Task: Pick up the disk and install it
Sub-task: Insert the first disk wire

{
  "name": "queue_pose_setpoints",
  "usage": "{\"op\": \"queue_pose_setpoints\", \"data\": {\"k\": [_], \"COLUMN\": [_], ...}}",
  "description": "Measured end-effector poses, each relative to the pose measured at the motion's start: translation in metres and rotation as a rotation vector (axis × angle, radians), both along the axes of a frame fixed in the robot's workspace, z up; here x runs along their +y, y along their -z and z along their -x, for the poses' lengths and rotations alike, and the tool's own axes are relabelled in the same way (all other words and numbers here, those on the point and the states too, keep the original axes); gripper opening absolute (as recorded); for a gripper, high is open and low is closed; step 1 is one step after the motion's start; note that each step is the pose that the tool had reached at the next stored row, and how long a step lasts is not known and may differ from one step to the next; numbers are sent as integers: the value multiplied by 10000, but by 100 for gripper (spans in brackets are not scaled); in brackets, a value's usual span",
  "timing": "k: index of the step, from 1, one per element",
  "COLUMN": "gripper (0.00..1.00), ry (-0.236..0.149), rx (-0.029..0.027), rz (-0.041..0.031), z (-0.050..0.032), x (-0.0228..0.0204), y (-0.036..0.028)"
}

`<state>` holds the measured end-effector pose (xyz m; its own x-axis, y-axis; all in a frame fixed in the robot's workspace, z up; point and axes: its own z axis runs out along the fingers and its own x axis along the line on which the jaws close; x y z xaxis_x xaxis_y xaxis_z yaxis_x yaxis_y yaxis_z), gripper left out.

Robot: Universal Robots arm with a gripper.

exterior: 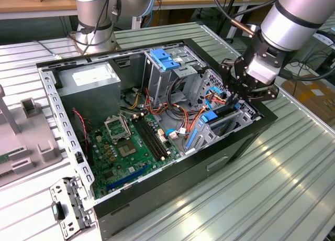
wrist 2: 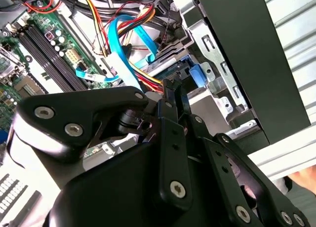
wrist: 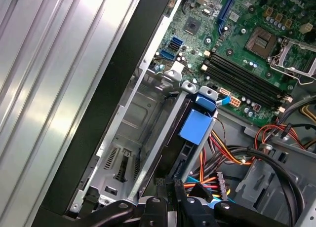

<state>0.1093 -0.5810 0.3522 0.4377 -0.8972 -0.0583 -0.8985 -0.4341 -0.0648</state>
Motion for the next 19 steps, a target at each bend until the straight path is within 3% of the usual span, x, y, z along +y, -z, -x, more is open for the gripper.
{"op": "queue_pose_setpoints", "data": {"k": [7,12,13,14,15,19], "gripper": [17,17,17,17,17,17], "ry": [512,1114,1481,2099,2397,2871], "rx": [0,0,0,0,0,0], "rz": [0,1,-1,0,0,1], "z": [0,4,23,24,24,24], "x": [0,0,0,0,0,0], "y": [3,3,3,4,4,5]}}
